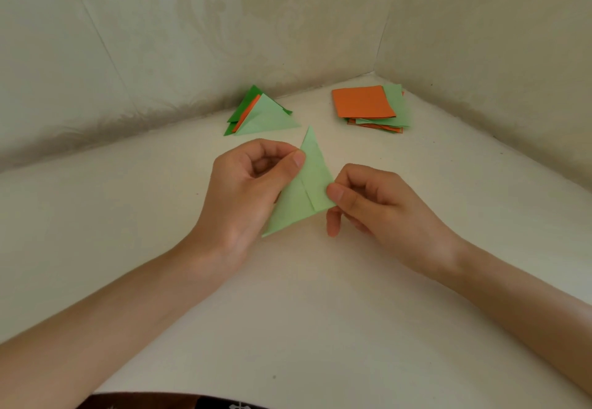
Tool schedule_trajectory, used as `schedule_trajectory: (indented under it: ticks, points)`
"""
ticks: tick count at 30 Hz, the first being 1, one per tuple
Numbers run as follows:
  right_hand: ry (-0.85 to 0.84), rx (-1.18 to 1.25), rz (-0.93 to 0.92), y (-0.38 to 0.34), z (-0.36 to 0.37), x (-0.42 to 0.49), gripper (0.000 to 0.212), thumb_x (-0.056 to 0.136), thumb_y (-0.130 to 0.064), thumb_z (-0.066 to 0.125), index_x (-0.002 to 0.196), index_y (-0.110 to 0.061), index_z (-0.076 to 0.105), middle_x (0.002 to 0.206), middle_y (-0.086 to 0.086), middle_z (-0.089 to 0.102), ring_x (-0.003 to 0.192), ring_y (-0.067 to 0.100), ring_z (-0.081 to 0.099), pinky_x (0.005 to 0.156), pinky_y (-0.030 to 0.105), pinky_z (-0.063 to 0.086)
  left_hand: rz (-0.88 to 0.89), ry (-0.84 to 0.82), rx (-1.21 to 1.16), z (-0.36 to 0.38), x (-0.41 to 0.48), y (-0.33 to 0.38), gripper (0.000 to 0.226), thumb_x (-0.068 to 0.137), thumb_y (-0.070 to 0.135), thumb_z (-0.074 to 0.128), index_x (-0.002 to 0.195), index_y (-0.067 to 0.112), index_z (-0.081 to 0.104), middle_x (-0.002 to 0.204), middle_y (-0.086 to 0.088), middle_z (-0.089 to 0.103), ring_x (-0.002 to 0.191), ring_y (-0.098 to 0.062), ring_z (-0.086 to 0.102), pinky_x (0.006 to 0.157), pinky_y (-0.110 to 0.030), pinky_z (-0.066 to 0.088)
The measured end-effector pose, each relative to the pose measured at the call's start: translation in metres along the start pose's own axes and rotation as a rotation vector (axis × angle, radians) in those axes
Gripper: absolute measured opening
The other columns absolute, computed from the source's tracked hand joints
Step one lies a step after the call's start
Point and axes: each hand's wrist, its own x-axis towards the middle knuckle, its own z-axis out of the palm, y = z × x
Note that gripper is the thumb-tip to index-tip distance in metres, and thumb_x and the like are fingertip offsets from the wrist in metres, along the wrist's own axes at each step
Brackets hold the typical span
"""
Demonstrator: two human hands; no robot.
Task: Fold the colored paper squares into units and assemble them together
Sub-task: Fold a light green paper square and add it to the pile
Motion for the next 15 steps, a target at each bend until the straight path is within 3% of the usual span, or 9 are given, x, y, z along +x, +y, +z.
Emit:
schedule_trajectory:
  ticks: [5,10,15]
  points:
    - [0.061,-0.170,-0.060,0.003,0.000,0.001,0.030,0.096,-0.019,0.049,0.066,-0.016,0.046,0.055,-0.010,0.052,0.052,0.003,0.042,0.053,0.013,0.031,-0.118,-0.028,-0.110,-0.002,0.002,-0.001,0.007,0.084,0.007,0.064,0.079,0.010,0.067,0.071,-0.001,0.070,0.065,-0.011,0.064,0.062,-0.022,0.054]
    - [0.151,0.025,-0.040,0.012,-0.001,0.005,0.008,0.091,-0.010,0.057,0.089,-0.018,0.055,0.062,-0.005,0.063,0.058,0.006,0.052,0.062,0.020,0.041,-0.169,-0.101,-0.161,-0.005,0.005,-0.001,0.009,0.082,0.002,0.063,0.082,0.011,0.062,0.070,-0.001,0.069,0.066,-0.011,0.067,0.060,-0.021,0.055]
    - [0.241,0.175,-0.139,0.009,-0.010,0.006,0.012,0.087,-0.011,0.052,0.092,-0.016,0.061,0.063,-0.011,0.057,0.060,0.004,0.048,0.059,0.017,0.040,-0.163,-0.293,-0.170,-0.010,0.008,-0.002,0.053,0.064,0.003,0.069,0.113,0.020,0.056,0.080,-0.002,0.068,0.074,-0.015,0.067,0.066,-0.025,0.055]
